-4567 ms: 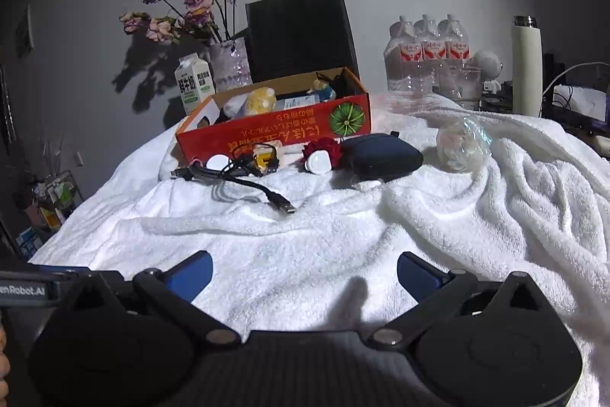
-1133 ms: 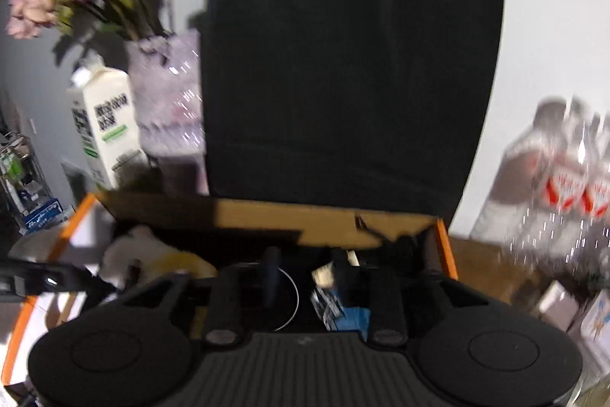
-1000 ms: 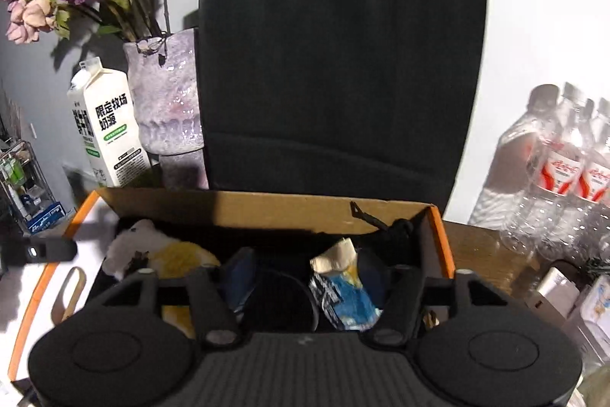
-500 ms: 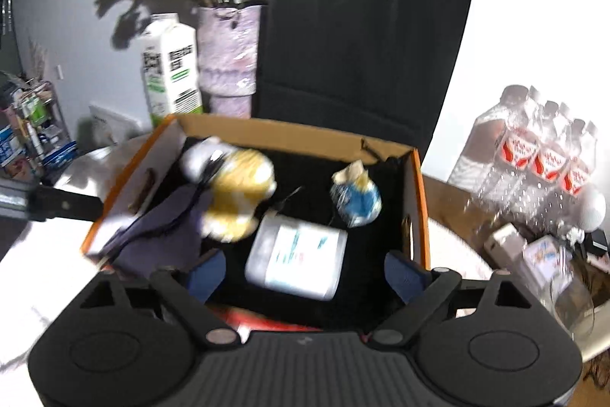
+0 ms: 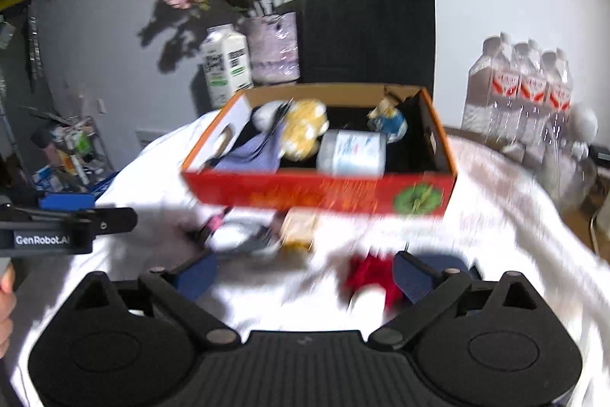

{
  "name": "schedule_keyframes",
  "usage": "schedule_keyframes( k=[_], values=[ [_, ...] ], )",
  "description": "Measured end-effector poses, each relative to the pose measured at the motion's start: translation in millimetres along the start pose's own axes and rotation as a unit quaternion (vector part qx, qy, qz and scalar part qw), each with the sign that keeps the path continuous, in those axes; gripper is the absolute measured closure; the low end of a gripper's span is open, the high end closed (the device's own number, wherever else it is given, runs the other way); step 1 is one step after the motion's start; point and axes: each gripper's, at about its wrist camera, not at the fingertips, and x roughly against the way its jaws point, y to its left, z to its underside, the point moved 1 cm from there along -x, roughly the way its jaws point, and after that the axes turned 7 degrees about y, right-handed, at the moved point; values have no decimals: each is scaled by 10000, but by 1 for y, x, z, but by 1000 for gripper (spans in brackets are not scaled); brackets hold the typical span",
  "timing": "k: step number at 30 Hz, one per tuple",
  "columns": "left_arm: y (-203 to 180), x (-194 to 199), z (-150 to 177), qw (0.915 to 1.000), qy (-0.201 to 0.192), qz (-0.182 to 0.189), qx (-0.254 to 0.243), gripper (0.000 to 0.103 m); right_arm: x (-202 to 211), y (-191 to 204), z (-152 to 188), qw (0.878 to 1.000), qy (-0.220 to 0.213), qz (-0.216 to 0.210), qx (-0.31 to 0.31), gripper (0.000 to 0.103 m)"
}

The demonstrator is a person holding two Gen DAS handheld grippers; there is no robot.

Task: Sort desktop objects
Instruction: 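Withdraw both open tools from the box back over the towel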

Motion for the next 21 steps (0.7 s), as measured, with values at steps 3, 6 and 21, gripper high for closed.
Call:
schedule_keyframes(
  k=[3, 6, 21],
  values=[
    [-10, 16, 36, 9998, -84, 78, -179, 26, 12, 3, 35, 9999, -30, 21, -147, 3],
    [-15, 30, 73, 9993, -152, 126, -311, 25, 23, 6, 71, 9988, -98, 171, -442, 3],
    [-39, 21, 152, 9975, 164, 620, -296, 19, 35, 15, 180, 9894, -322, 1345, -442, 0]
  ],
)
